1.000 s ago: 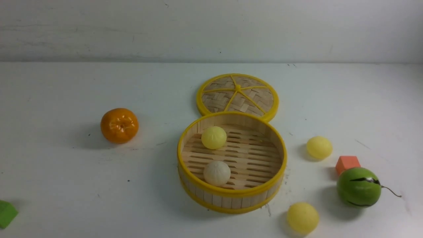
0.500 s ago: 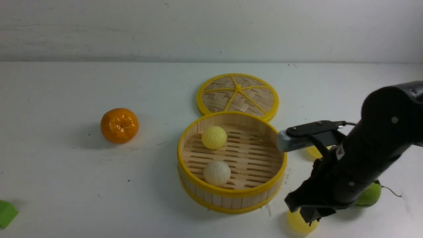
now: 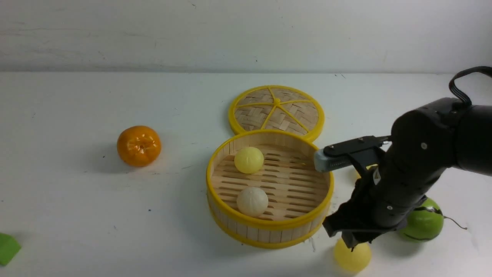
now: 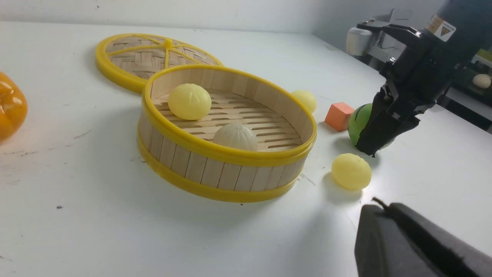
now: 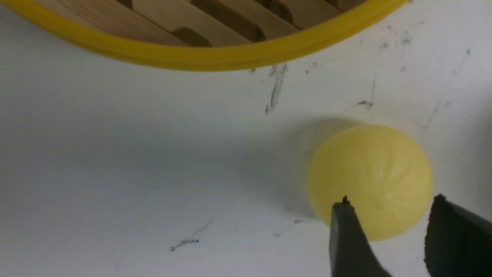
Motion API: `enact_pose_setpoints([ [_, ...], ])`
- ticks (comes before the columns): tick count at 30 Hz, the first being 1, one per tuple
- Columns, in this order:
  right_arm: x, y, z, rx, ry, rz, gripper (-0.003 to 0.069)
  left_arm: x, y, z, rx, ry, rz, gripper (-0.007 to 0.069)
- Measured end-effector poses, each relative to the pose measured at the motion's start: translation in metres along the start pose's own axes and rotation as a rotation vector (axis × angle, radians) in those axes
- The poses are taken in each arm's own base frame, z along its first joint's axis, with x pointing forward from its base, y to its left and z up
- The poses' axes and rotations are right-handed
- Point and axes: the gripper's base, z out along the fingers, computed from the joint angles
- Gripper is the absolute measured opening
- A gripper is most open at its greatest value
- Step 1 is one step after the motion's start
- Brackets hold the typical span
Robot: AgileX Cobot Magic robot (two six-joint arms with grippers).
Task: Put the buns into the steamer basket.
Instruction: Use the right arm to grab a steamed stuffed bun
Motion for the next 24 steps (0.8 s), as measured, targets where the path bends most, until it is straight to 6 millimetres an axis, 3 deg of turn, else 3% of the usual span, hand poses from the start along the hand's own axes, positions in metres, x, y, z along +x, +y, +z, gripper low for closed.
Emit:
enact_pose_setpoints([
  [14, -0.002, -0.002, 0.030, 0.013, 0.069, 0.011, 0.0283, 0.000, 0.000, 0.000, 0.000, 0.000, 0.000, -0.0012],
  [18, -0.002, -0.002, 0.032, 0.014, 0.069, 0.011, 0.0246, 0.000, 0.000, 0.000, 0.000, 0.000, 0.000, -0.0012],
  [24, -0.002, -0.002, 0.030, 0.019, 0.062, 0.005, 0.0122, 0.000, 0.000, 0.000, 0.000, 0.000, 0.000, -0.0006],
])
